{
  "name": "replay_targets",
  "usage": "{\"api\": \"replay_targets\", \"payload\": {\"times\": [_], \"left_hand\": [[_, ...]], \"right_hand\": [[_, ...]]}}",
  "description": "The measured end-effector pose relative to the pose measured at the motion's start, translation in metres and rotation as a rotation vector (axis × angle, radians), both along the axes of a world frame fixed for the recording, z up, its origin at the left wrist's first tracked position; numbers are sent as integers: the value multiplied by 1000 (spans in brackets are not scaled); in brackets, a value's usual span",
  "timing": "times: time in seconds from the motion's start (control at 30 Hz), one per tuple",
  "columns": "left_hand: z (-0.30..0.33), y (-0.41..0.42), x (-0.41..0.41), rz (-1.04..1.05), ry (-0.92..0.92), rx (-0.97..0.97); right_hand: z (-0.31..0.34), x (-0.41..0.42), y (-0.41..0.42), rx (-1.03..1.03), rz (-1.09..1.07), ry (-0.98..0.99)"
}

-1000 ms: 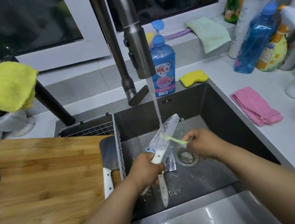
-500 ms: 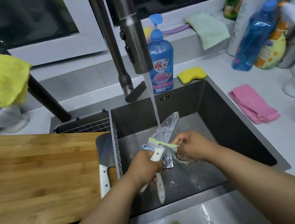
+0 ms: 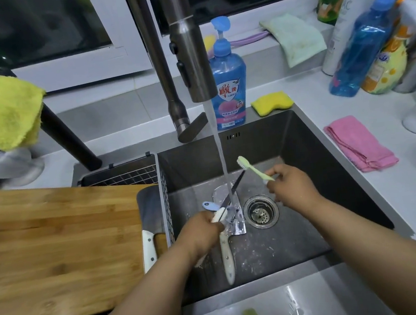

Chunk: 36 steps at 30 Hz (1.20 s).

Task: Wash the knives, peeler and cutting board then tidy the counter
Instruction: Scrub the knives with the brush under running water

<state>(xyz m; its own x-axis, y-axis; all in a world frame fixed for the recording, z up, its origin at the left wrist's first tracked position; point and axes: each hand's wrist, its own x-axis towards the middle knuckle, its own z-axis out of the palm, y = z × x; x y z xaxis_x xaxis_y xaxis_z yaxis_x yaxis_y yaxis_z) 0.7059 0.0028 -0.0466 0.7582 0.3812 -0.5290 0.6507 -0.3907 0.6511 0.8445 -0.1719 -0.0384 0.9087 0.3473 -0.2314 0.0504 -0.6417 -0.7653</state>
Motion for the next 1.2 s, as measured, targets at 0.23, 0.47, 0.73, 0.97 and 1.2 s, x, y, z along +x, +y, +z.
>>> {"api": "replay_targets", "payload": {"times": [0.23,0.47,0.73,0.97,1.2], "left_hand": [[9,-5,0,342,-51,-559],[21,5,-4,329,-139,-733],[26,8,-16,365,-137,-767],[32,21,-16,405,-248,-492],[41,34,-30,407,-343,-245]], "right_hand": [[-17,-43,8,37,208,154],[-20,-24,15,113,73,152],[-19,3,19,-132,3,-11],[-23,-21,32,-138,22,-11],[-19,-42,55,-77,55,17]]}}
